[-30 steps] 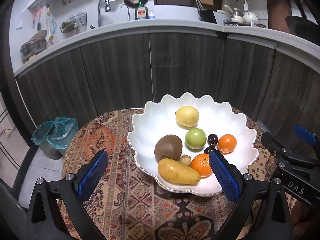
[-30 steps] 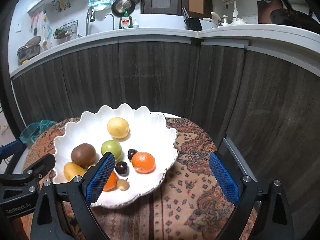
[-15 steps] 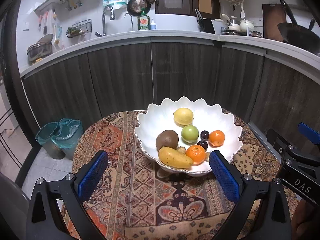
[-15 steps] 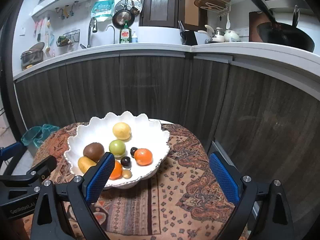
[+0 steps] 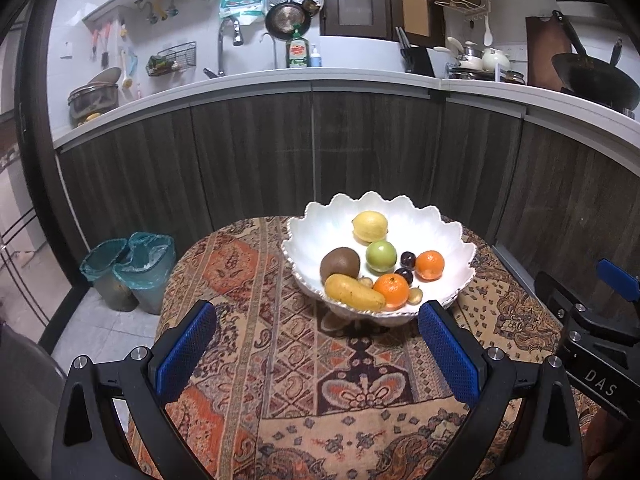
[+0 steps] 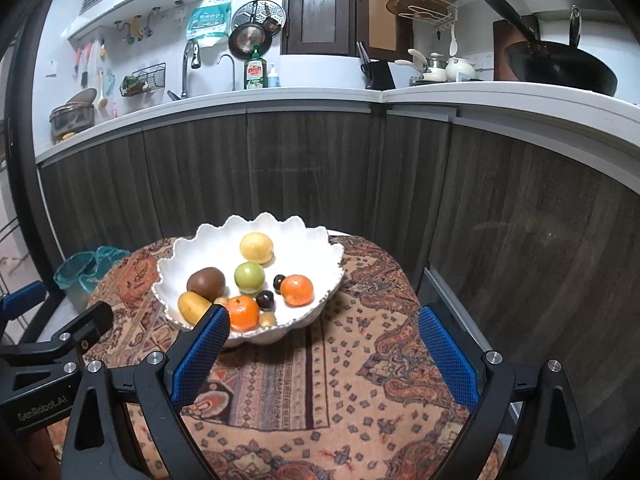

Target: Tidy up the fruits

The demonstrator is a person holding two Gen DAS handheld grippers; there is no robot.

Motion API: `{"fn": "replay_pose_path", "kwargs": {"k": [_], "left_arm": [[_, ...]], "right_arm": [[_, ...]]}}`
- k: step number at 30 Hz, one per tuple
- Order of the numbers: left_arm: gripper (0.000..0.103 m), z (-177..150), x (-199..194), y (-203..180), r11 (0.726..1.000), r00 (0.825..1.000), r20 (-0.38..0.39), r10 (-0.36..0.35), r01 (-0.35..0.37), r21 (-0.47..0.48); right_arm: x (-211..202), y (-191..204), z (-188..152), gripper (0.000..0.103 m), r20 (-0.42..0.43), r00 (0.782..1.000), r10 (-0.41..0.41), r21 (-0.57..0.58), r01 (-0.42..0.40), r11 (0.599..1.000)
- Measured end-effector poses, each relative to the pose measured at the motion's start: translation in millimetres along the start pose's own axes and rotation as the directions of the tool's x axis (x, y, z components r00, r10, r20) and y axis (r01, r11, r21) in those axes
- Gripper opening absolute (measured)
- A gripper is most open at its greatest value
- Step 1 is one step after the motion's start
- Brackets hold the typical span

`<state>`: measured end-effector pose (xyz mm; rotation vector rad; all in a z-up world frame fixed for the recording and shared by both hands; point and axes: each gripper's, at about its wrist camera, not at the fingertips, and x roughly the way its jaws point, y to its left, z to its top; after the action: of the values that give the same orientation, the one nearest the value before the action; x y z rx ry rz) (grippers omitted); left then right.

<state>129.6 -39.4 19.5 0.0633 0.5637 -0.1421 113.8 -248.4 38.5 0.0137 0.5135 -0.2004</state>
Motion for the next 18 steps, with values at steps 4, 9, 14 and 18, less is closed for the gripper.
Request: {"fn": "replay_pose_path", "kwargs": {"k": [4,9,14,18], "left_arm": [[0.103,-11.9,-6.1,2.1,1.0,1.0,-0.013,0.012,-0.012,-0.004],[0.103,-24.7,-18.9,2.8,0.999,0.999,-0.012,0.03,-0.03,-0.012],[0.103,-34.4,-32.8,3.1,0.998,0.998,-0.004,0.058,-0.058,-0.002],[0.103,-42.8,-47.6,6.1,0.996,0.996,0.022,0.089,-0.089,-0.009]], "right_arm": [[-6.4,1.7,-7.9,0.096,-0.007,1.0,-0.008,-0.015,0.008,1.0],[-16.4,1.0,-20.5,0.096,-0.017,1.0,-0.005,-0.015,0.004,1.0],[-27.9,-0.5,-32.2,0.096,-0.03,1.0,0.004,-0.007,-0.004,1.0],[-41.6,-1.7,-39.5,0.096,-0.012,1.0,-0.005,0.004,0.006,1.0]]}}
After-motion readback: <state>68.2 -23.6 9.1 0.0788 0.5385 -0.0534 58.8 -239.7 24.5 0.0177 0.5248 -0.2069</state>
